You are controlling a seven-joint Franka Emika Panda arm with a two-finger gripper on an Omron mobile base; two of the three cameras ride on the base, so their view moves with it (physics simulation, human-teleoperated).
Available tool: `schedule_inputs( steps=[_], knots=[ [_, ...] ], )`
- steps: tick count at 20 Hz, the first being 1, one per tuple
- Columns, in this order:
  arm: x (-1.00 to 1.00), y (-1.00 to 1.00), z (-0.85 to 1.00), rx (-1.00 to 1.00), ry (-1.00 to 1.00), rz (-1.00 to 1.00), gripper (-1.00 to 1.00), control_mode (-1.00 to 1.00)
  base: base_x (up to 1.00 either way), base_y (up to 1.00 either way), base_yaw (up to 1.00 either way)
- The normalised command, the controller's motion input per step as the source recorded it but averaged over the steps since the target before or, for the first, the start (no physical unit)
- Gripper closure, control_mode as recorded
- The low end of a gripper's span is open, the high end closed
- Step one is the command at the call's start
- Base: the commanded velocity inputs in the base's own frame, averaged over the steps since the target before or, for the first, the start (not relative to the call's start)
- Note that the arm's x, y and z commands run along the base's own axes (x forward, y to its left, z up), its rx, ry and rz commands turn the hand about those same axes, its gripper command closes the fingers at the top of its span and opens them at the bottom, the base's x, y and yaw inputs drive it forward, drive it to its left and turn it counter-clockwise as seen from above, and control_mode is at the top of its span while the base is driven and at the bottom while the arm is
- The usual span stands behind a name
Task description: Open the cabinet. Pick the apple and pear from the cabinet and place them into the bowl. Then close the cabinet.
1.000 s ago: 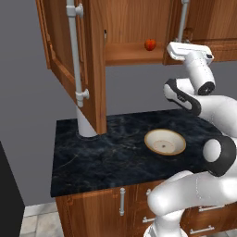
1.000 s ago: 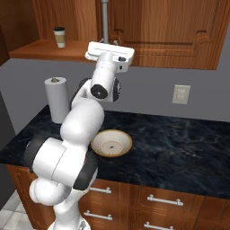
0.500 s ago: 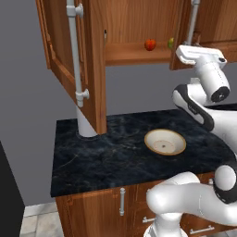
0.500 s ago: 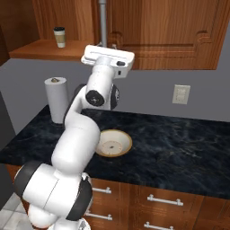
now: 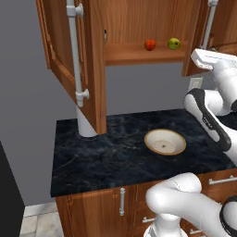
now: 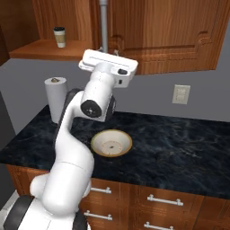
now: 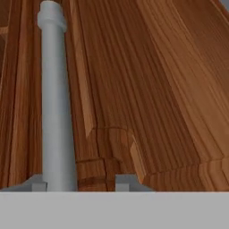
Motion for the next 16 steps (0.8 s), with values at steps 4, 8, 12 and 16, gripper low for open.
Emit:
schedule_inputs(
  steps=[4,8,12,16],
  knots=[
    [-1.00,-1.00,0.27,0.08,0.03,0.00,1.00,-1.00,0.00,0.00,0.00],
    [-0.99,-1.00,0.18,0.08,0.03,0.00,1.00,-1.00,0.00,0.00,0.00],
    [-0.96,-0.96,-0.01,0.03,0.00,0.00,-1.00,-1.00,0.00,0.00,0.00],
    [-1.00,-0.39,-0.20,0.00,-0.01,0.02,-1.00,-1.00,0.00,0.00,0.00]
  ],
)
